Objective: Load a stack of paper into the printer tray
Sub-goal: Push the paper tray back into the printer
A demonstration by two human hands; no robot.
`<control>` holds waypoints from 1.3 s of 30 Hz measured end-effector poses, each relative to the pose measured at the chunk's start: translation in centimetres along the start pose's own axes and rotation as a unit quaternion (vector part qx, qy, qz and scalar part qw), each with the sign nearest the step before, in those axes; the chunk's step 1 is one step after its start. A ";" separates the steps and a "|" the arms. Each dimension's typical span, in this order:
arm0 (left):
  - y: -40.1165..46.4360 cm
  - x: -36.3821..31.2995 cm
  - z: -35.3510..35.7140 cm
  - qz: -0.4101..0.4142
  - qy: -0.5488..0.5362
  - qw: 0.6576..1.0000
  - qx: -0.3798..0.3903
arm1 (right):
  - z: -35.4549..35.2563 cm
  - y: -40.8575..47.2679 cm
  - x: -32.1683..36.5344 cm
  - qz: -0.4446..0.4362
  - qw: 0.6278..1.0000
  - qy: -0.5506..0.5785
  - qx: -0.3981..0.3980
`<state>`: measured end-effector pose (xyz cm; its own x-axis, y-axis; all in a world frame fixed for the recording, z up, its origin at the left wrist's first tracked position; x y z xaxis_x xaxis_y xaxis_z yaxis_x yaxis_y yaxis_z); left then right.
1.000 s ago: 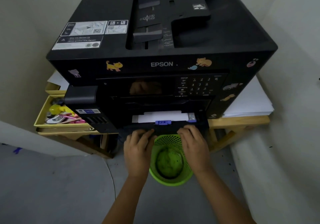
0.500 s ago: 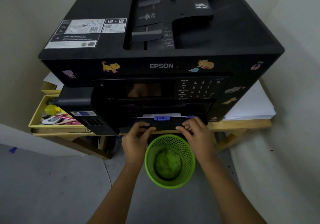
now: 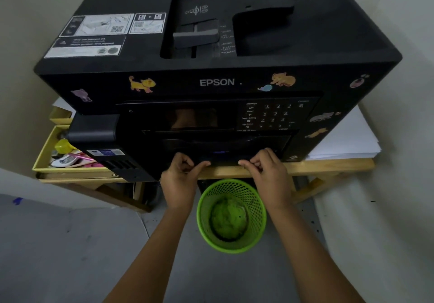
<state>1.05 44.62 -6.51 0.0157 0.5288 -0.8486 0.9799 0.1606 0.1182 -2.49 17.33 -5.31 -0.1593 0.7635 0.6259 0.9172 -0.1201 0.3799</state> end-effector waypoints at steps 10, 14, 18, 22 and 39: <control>-0.4 -0.8 0.5 -0.035 0.017 0.998 -0.056 | 0.6 -0.5 -0.6 0.067 0.992 -0.081 -0.075; -0.4 -0.9 0.4 -0.032 0.019 0.998 -0.053 | 0.4 -0.4 -0.6 0.059 0.991 -0.094 -0.072; -0.6 -0.8 0.5 -0.034 0.014 0.998 -0.042 | 0.5 -0.4 -0.3 0.062 0.991 -0.103 -0.059; -0.8 -1.0 0.3 -0.044 0.038 0.998 -0.031 | 0.2 -0.3 0.4 0.053 0.989 -0.126 -0.052; -3.8 -6.9 -0.4 0.038 0.175 0.963 0.201 | -2.3 -1.1 4.6 0.088 0.973 -0.176 0.120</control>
<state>-2.81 40.69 -0.87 0.0917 0.7856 -0.6119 0.9775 -0.1884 -0.0953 -5.02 19.55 -1.30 0.1048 0.9192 0.3795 0.9845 -0.1499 0.0912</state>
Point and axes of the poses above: each hand's wrist, its own y-axis towards the middle knuckle, its own z-axis out of the palm, x = y × z, the point moved 9 cm from there along y, towards the middle knuckle, and after that the axes turned 7 degrees about x, right-handed, at the moved point
